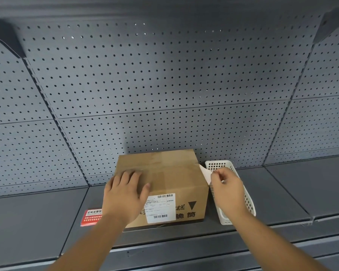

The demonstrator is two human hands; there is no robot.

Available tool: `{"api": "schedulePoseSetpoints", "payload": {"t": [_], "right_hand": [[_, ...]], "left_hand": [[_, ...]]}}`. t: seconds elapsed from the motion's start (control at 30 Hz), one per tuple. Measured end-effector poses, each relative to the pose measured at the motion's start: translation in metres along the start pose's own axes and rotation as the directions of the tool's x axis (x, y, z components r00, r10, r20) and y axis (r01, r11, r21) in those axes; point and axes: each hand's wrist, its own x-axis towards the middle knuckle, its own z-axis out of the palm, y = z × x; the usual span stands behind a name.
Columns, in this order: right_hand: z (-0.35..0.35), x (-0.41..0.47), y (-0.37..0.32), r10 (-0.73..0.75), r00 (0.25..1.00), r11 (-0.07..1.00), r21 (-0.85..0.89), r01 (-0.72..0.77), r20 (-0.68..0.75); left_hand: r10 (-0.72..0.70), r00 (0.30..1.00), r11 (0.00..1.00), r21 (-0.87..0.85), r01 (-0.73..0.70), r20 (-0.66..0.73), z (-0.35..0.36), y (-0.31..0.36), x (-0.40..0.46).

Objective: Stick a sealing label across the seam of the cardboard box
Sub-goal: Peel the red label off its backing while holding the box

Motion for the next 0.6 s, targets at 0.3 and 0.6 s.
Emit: {"api": "schedulePoseSetpoints", "payload": {"t": [0.3,0.6], "right_hand": [[0.001,-0.003,0.012,0.407,0.909,0.879,0.309,-0.363,-0.091],[0.0,0.0,0.018,0.536,0.837,0.796,0.396,-0.457,-0.112]], "left_hand": [[-0.005,1.0,1.0,-0.005,0.005,0.003,-0.003,0.001,-0.002],[-0.013,1.0,1.0,-0.014,0.013,0.007,-0.007,0.004,-0.002]]}}
